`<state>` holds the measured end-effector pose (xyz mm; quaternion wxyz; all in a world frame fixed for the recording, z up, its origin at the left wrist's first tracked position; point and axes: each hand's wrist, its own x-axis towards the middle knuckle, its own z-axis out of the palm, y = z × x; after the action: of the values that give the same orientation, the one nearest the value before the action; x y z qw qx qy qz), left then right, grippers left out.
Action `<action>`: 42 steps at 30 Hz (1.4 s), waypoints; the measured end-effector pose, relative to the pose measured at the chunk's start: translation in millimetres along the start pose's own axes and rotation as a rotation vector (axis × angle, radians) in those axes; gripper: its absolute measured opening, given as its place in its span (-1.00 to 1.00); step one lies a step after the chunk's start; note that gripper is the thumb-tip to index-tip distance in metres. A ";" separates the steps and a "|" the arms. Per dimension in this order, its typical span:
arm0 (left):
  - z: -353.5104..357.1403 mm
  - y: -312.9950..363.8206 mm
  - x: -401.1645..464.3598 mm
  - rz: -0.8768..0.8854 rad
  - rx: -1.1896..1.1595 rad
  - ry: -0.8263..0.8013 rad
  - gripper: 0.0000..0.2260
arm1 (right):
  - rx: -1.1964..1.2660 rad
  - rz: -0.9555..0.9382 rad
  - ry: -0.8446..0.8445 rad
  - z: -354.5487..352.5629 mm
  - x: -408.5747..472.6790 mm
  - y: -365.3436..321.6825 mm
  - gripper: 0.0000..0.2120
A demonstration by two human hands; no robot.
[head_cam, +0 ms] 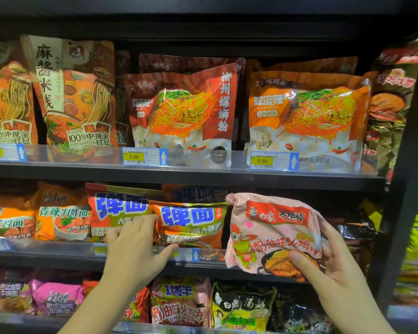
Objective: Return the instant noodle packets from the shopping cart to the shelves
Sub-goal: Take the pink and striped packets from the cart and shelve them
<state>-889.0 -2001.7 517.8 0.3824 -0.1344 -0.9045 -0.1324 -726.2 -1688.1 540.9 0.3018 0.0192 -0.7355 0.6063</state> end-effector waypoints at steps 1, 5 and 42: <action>-5.8 1.8 0.1 0.009 -0.060 0.008 -0.45 | 0.000 0.002 -0.001 -0.2 0.1 -0.2 -0.37; -26.4 14.3 -1.6 0.170 -0.366 -0.033 -0.57 | 0.006 0.010 -0.010 -2.4 1.1 3.0 -0.35; 41.2 166.2 -0.5 0.226 -0.392 -0.054 0.00 | -0.793 -0.152 -0.004 -9.0 64.9 39.4 -0.23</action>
<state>-858.4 -1833.3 512.5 0.3370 -0.3099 -0.8507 -0.2583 -790.9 -1647.6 537.3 0.3284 -0.0432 -0.9094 0.2515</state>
